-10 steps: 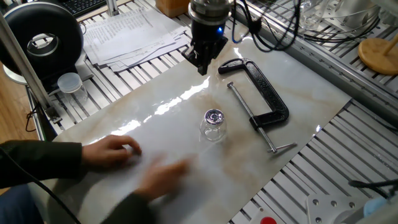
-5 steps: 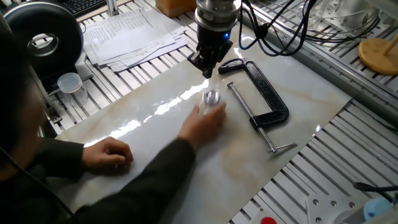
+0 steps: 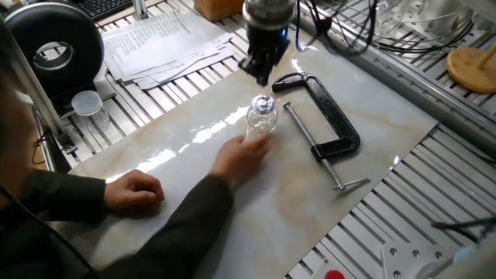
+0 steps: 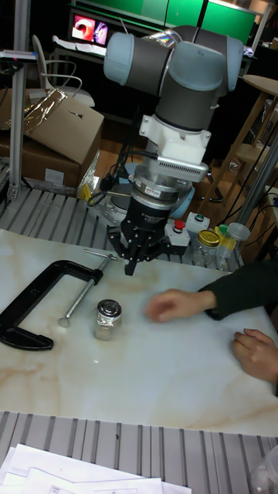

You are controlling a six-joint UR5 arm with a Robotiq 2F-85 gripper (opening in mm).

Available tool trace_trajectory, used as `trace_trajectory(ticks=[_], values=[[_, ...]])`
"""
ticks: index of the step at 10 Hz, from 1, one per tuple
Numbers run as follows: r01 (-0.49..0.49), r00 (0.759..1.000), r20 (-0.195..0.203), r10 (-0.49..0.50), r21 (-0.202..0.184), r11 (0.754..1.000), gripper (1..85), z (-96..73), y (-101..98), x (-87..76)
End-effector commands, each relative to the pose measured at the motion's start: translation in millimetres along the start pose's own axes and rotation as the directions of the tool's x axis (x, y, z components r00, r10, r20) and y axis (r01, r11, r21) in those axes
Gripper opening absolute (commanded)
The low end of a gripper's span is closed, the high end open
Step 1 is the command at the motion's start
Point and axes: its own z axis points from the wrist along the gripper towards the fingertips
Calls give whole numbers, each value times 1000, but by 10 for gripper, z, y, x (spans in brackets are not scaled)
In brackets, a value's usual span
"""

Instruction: Unscrew the lid from the jar

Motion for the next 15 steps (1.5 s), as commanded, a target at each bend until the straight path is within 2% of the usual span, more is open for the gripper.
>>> trace_trajectory(ticks=[1, 2, 3, 5, 6, 7, 8, 9, 10, 11, 13, 14, 15], values=[[131, 991, -35, -131, -3, 991, 13, -21, -305, -339], [149, 989, -15, -149, 4, 989, 13, 15, -257, -404], [190, 982, -13, -190, 4, 982, 13, -6, -265, -405], [258, 966, -7, -258, -32, 966, 13, -55, -190, -380], [302, 953, -10, -302, -38, 953, 13, -81, -184, -355], [373, 928, -12, -373, -27, 928, 13, -80, -217, -353], [426, 905, -23, -426, 3, 905, 13, -80, -303, -360], [429, 902, -44, -429, -12, 903, 13, -82, -290, -294], [442, 895, -74, -439, 24, 897, 13, -87, -411, -264], [460, 886, -93, -455, 32, 888, 13, -92, -455, -234], [479, 876, -93, -473, 63, 876, 13, -96, -529, -276], [466, 884, -52, -465, 16, 885, 13, -83, -369, -310], [360, 932, -21, -362, -62, 931, 13, -85, -141, -300]])
